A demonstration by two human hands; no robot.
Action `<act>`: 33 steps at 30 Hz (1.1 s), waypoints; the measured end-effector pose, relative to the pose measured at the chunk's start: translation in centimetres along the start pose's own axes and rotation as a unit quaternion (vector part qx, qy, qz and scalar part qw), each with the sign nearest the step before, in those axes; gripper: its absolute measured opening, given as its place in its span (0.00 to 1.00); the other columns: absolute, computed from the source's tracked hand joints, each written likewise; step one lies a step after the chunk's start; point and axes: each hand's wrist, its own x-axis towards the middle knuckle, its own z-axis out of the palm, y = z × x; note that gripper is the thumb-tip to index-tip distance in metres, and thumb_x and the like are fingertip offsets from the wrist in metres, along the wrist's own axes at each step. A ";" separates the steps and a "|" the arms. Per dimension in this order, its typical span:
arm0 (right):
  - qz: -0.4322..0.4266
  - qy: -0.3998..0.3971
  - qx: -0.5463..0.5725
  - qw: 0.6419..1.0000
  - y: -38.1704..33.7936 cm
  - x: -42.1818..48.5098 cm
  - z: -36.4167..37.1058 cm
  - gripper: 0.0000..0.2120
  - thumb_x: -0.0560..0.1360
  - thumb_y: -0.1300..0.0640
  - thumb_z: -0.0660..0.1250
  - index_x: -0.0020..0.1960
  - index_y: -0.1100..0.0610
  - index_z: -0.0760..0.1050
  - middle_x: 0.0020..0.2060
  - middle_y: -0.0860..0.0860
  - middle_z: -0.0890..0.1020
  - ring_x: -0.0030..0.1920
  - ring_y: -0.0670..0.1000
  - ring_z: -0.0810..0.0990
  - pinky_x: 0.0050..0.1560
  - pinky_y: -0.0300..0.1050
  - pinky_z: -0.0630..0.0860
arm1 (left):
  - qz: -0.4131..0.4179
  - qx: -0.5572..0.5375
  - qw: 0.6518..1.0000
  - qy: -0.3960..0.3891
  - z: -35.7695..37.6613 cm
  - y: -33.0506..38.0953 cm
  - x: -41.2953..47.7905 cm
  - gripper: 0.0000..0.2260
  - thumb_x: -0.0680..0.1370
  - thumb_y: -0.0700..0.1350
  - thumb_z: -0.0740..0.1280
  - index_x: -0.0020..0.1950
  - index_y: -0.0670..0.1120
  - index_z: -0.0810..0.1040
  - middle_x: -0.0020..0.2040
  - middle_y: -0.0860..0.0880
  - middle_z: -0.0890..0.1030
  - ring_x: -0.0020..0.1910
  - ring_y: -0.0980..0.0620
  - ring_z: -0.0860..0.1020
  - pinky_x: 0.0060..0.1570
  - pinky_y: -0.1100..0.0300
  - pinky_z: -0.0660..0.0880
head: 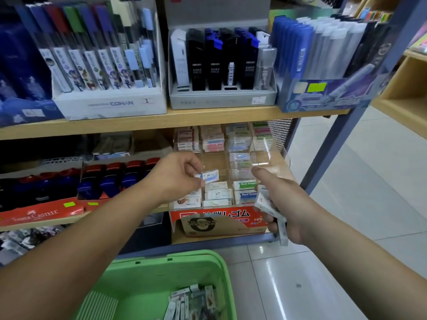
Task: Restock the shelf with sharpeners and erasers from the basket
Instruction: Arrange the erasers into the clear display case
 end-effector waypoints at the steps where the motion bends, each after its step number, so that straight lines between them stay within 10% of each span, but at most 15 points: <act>1: 0.005 -0.004 -0.003 1.000 -0.1 0.1 0.3 0.20 0.79 0.38 0.68 0.59 0.53 0.80 0.37 0.55 0.85 0.26 0.51 0.77 0.30 0.41 0.72 | 0.002 0.015 1.000 0.005 0.1 -0.2 0.0 0.11 0.73 0.41 0.79 0.50 0.51 0.81 0.46 0.50 0.83 0.42 0.54 0.84 0.37 0.58 0.83; 15: 0.008 0.102 0.106 0.989 0.4 -1.2 -2.9 0.19 0.86 0.45 0.59 0.53 0.59 0.80 0.25 0.54 0.79 0.19 0.49 0.72 0.22 0.38 0.69 | -0.018 -0.343 0.934 -0.092 8.8 7.6 -3.6 0.10 0.76 0.33 0.74 0.52 0.39 0.75 0.43 0.40 0.82 0.36 0.46 0.85 0.36 0.59 0.83; 23: -0.045 0.085 0.110 0.989 1.2 -1.8 -6.0 0.15 0.81 0.47 0.70 0.58 0.58 0.75 0.34 0.55 0.80 0.21 0.48 0.68 0.23 0.39 0.65 | 0.023 -0.200 0.979 -0.034 9.7 8.4 -1.2 0.12 0.75 0.39 0.78 0.54 0.45 0.79 0.47 0.44 0.84 0.35 0.54 0.81 0.30 0.62 0.77; 29: 0.021 0.102 0.200 0.974 1.0 -2.1 -8.1 0.11 0.78 0.55 0.59 0.39 0.56 0.71 0.41 0.57 0.70 0.27 0.50 0.63 0.32 0.42 0.59 | 0.049 -0.033 0.998 -0.033 9.7 7.3 2.7 0.09 0.72 0.41 0.81 0.46 0.48 0.83 0.43 0.50 0.85 0.42 0.53 0.83 0.42 0.56 0.84; 33: -0.025 0.085 0.201 0.976 1.0 -1.7 -7.0 0.08 0.81 0.64 0.59 0.56 0.55 0.73 0.39 0.56 0.79 0.24 0.50 0.73 0.23 0.37 0.69 | 0.085 0.024 0.995 -0.039 10.4 7.7 4.7 0.07 0.74 0.42 0.79 0.44 0.50 0.82 0.44 0.50 0.84 0.42 0.53 0.83 0.47 0.52 0.84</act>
